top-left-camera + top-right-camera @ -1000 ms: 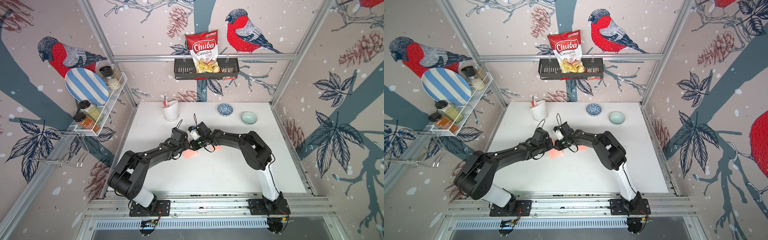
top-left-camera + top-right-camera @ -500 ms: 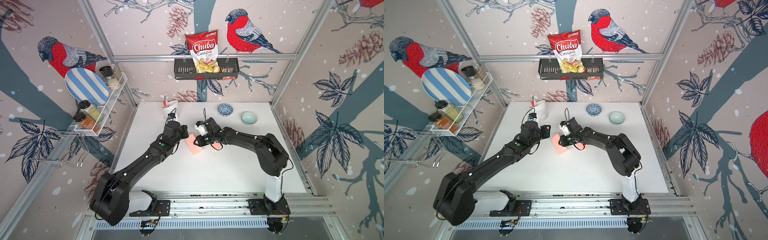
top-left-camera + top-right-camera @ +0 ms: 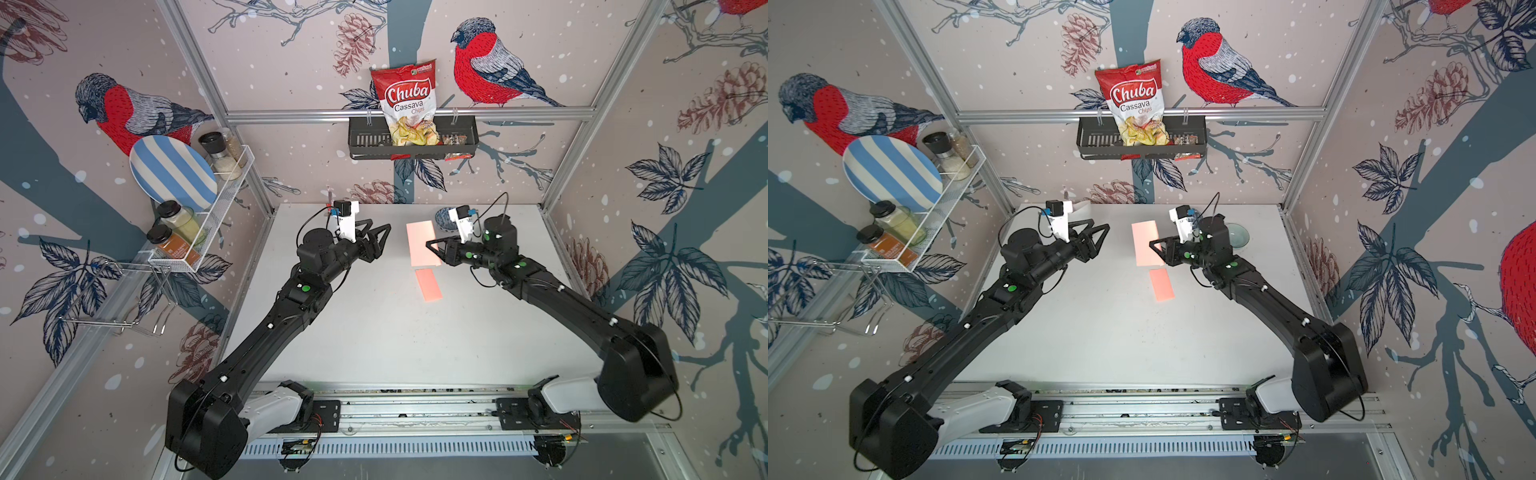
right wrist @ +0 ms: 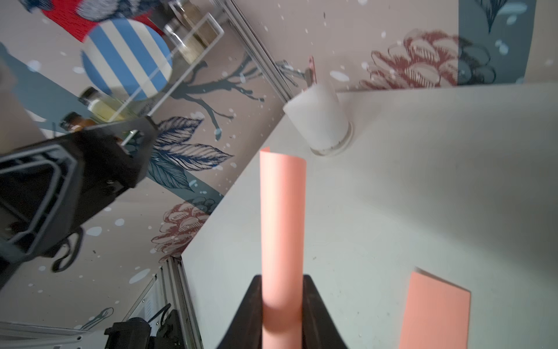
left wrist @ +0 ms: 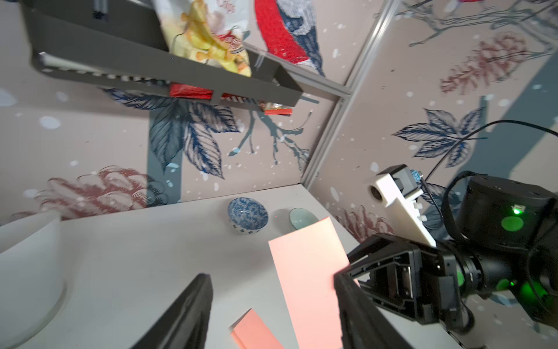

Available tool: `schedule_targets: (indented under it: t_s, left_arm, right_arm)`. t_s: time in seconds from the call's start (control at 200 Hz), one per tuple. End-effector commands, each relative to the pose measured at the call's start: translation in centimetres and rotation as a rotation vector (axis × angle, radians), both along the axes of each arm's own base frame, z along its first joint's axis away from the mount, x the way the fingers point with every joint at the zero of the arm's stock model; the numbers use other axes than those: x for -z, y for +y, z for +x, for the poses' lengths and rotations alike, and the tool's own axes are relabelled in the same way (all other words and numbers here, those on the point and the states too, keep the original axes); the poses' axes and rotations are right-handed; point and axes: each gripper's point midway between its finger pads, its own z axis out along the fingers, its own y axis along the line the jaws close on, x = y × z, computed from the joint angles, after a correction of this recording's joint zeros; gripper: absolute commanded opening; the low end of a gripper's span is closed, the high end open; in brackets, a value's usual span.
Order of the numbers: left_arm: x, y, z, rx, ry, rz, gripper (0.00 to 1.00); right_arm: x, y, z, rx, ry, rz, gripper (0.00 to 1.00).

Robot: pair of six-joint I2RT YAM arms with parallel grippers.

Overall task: Fold the square paper along the opposite sides
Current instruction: Pick up the paper from the center of the board.

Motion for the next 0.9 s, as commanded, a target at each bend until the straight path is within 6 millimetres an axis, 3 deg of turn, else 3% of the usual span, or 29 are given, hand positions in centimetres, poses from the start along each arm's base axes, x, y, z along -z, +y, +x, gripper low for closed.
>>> schedule_targets:
  t_s: [0.0, 0.03, 0.055, 0.13, 0.26, 0.47, 0.895]
  left_arm:
    - [-2.5, -3.0, -3.4, 0.301, -0.12, -0.011, 0.67]
    - [-2.1, -3.6, -3.8, 0.356, -0.109, -0.012, 0.67]
    - [-3.4, -4.0, -4.3, 0.4, -0.138, -0.021, 0.67]
    - [-3.8, -5.0, -5.1, 0.512, -0.132, -0.04, 0.67]
    - [-5.0, -5.6, -6.4, 0.634, -0.156, -0.095, 0.65]
    - [-5.7, -5.9, -7.7, 0.748, -0.149, -0.154, 0.63]
    - [-4.8, -6.2, -7.0, 0.737, -0.099, -0.154, 0.61]
  right_arm:
    - [-4.8, -0.9, -2.0, -0.047, -0.196, 0.063, 0.24]
    - [-5.9, -1.3, -2.8, -0.052, -0.239, 0.069, 0.24]
    - [-6.6, -1.5, -3.3, -0.057, -0.268, 0.073, 0.24]
    - [-8.3, -2.0, -4.7, -0.074, -0.338, 0.089, 0.23]
    - [-10.1, -2.4, -6.4, -0.101, -0.414, 0.111, 0.23]
    - [-10.9, -2.2, -7.2, -0.142, -0.438, 0.137, 0.23]
    - [-11.5, -0.2, -8.1, -0.22, -0.461, 0.142, 0.22]
